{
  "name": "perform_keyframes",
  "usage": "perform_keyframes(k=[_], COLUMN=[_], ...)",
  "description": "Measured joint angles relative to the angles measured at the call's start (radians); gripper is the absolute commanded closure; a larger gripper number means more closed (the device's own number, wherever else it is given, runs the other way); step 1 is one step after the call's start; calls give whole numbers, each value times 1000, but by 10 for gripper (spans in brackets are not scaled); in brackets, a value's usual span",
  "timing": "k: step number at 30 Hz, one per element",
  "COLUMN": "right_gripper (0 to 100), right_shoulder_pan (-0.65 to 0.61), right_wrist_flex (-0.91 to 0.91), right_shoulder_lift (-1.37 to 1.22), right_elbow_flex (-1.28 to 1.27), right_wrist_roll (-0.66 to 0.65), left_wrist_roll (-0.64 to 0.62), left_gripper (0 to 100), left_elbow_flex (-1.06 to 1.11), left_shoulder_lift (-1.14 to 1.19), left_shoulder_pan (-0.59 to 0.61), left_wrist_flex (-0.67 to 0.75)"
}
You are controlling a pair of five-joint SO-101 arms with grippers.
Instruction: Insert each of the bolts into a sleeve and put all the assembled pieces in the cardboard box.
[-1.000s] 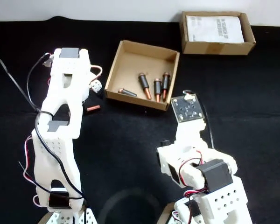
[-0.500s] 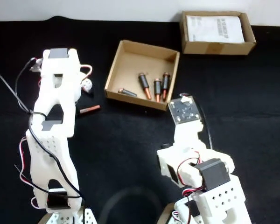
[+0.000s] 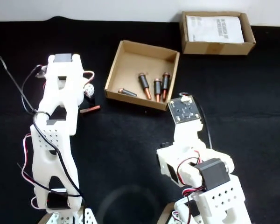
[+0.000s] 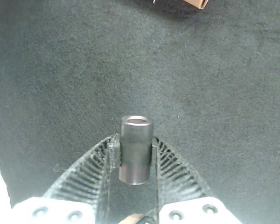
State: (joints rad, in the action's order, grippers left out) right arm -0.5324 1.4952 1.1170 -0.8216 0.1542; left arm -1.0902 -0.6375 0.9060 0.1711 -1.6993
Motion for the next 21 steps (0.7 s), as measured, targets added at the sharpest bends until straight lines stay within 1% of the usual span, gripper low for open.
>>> perform_keyframes(k=[1, 3, 5, 9, 13, 16, 21], right_gripper=[992, 992, 992, 992, 992, 992, 992], right_shoulder_pan=[0, 0, 0, 0, 0, 0, 0], right_wrist_flex=[0, 0, 0, 0, 0, 0, 0], right_shoulder_lift=[0, 0, 0, 0, 0, 0, 0], right_elbow_flex=[0, 0, 0, 0, 0, 0, 0], right_wrist_roll=[0, 0, 0, 0, 0, 0, 0], left_wrist_roll=[0, 0, 0, 9, 132, 272, 542], left_gripper=[1000, 978, 994, 992, 992, 992, 992], left_elbow_flex=[-9, -18, -20, -20, -20, -6, 94], left_shoulder_lift=[2, 3, 6, 8, 8, -11, -80], left_shoulder_pan=[-2, -2, 9, 26, 21, -11, -110], left_wrist_flex=[0, 2, 2, -9, -26, -35, -38])
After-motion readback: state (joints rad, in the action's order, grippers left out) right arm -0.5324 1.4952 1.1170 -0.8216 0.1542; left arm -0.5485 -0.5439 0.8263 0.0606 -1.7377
